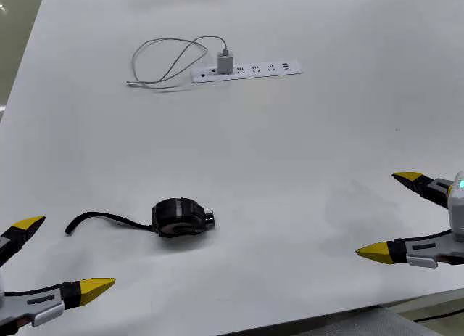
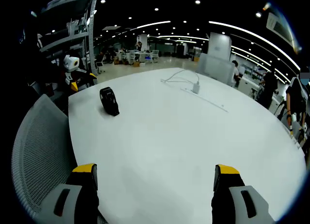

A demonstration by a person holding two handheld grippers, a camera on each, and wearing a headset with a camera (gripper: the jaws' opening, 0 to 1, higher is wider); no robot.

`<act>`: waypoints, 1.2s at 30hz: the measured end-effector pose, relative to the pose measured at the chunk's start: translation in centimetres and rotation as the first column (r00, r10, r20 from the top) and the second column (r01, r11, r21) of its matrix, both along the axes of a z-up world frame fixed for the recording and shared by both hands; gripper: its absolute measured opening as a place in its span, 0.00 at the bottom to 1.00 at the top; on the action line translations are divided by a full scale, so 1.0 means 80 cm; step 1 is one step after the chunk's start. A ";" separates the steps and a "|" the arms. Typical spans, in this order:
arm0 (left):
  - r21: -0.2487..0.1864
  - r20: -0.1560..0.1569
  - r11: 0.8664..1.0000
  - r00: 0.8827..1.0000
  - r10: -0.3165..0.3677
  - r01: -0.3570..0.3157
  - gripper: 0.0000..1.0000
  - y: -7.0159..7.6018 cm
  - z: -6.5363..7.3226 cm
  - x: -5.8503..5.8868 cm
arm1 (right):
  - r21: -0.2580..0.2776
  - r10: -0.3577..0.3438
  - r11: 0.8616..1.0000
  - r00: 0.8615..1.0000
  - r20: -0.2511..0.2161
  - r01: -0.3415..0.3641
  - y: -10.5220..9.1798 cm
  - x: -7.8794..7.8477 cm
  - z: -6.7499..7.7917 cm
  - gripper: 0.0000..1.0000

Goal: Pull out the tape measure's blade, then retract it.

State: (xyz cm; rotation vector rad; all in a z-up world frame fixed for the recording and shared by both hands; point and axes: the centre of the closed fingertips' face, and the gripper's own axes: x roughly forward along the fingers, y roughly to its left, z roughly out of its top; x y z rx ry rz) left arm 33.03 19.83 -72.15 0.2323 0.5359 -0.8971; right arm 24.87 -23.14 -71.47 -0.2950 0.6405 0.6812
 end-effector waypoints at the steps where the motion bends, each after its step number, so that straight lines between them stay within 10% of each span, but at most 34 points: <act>1: 0.007 -0.003 1.000 1.000 -0.004 0.004 0.99 -0.003 -0.002 -0.001 | -0.007 0.005 1.000 1.000 -0.010 -0.006 -0.003 -0.001 -0.003 0.99; 7: 0.047 0.038 0.999 0.999 -0.028 0.026 0.99 -0.016 0.004 0.003 | -0.001 0.040 0.999 0.999 0.019 -0.040 -0.013 0.006 -0.003 0.99; 36: 0.039 0.001 0.999 1.000 -0.020 0.020 0.99 -0.039 0.006 -0.006 | -0.005 0.029 1.000 1.000 0.006 -0.029 -0.036 -0.005 -0.013 0.99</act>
